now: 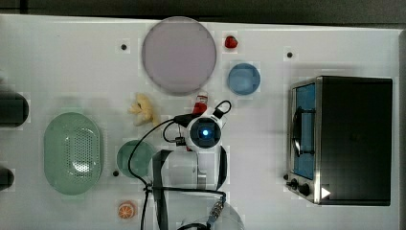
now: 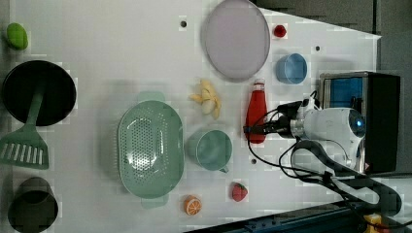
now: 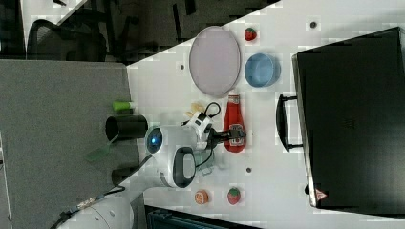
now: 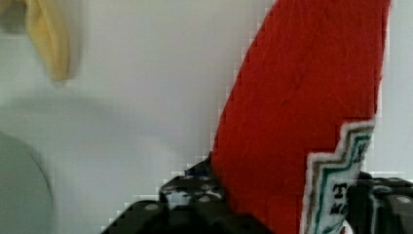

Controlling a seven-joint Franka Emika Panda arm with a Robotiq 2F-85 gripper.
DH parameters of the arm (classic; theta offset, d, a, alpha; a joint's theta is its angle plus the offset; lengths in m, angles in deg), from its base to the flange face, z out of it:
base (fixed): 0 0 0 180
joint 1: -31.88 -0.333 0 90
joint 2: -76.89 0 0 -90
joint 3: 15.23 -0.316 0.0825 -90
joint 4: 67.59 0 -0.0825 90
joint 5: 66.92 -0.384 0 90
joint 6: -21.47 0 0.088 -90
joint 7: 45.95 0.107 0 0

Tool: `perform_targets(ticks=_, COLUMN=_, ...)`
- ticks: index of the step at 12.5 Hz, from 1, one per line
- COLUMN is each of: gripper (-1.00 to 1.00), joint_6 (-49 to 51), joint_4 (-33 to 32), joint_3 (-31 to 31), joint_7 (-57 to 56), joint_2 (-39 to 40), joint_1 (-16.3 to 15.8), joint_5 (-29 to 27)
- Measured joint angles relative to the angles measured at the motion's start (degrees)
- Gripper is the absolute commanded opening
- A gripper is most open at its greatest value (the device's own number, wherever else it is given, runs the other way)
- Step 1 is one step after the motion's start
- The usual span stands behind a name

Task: Pick Ketchup from the table and place it in strainer.

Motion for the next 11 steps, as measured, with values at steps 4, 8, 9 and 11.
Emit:
perform_targets(ticks=4, gripper=0.20, joint_6=0.28, joint_4=-0.22, joint_3=-0.31, joint_7=0.00, joint_2=-1.55, joint_1=0.24, joint_5=-0.29)
perform_targets(ticks=8, gripper=0.20, joint_6=15.53, joint_4=-0.11, joint_3=0.48, joint_7=-0.03, joint_2=-10.75, joint_1=-0.28, joint_5=-0.29)
perform_targets(ticks=9, gripper=0.20, joint_6=19.44, joint_4=0.00, joint_3=0.52, joint_7=-0.03, joint_2=-14.94, joint_1=-0.22, joint_5=-0.34)
perform_targets(ticks=11, gripper=0.20, joint_6=29.21, joint_4=1.57, joint_3=-0.12, joint_7=-0.03, joint_2=-23.80, joint_1=0.28, joint_5=-0.30)
